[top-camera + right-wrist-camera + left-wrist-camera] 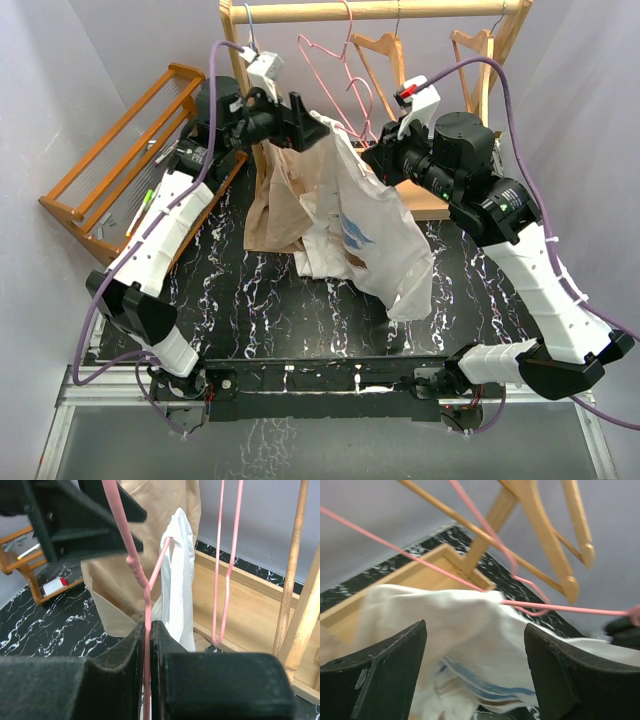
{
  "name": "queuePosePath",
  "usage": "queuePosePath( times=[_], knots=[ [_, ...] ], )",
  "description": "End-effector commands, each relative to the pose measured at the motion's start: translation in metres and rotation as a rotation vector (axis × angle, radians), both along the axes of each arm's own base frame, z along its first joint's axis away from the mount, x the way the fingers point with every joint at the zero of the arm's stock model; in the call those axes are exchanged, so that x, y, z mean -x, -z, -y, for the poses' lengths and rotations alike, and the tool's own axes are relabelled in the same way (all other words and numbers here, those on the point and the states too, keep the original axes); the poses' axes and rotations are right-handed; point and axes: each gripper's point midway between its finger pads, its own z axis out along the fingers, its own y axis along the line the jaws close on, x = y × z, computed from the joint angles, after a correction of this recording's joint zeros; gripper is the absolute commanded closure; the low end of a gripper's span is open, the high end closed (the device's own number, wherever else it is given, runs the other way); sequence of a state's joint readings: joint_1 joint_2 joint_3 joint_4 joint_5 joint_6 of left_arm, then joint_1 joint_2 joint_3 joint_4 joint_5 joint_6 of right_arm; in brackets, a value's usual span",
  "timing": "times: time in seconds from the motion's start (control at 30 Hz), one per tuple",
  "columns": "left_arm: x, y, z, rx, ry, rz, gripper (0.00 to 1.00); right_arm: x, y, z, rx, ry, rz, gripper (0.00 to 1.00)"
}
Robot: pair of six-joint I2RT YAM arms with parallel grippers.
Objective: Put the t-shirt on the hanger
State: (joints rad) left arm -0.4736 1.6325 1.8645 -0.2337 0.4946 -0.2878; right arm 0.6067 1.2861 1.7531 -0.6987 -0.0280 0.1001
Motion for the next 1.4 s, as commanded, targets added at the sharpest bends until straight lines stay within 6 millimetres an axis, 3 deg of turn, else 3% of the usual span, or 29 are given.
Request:
queuePosePath(
  times=[0.0, 0.1, 0.17, 0.43, 0.87, 1.23, 1.37],
  knots=[
    [-0.032, -0.022, -0.06, -0.017, -0.205, 0.073, 0.23, 0.017, -0.057, 0.012, -0.089, -0.004, 0.154, 0.92],
    [-0.051, -0.024, -0.088, -0.071, -0.282, 0.139, 0.24, 0.026, -0.057, 0.014, -0.094, -0.022, 0.144, 0.92],
    [-0.053, -0.024, -0.093, -0.116, -0.268, 0.2, 0.26, 0.032, -0.056, 0.015, -0.093, -0.033, 0.135, 0.92],
    [-0.016, -0.031, -0.061, -0.121, 0.043, 0.369, 0.31, 0.04, -0.062, 0.018, -0.09, -0.043, 0.116, 0.92],
    [-0.014, -0.052, -0.068, -0.072, -0.031, 0.354, 0.33, -0.034, -0.073, 0.019, -0.058, 0.186, 0.195, 0.92],
    [-0.013, -0.06, -0.077, -0.049, -0.101, 0.346, 0.33, -0.065, -0.115, 0.002, -0.153, 0.216, 0.319, 0.92],
    [-0.019, -0.06, -0.081, -0.048, -0.14, 0.324, 0.33, -0.08, -0.121, -0.004, -0.162, 0.23, 0.34, 0.92]
  ],
)
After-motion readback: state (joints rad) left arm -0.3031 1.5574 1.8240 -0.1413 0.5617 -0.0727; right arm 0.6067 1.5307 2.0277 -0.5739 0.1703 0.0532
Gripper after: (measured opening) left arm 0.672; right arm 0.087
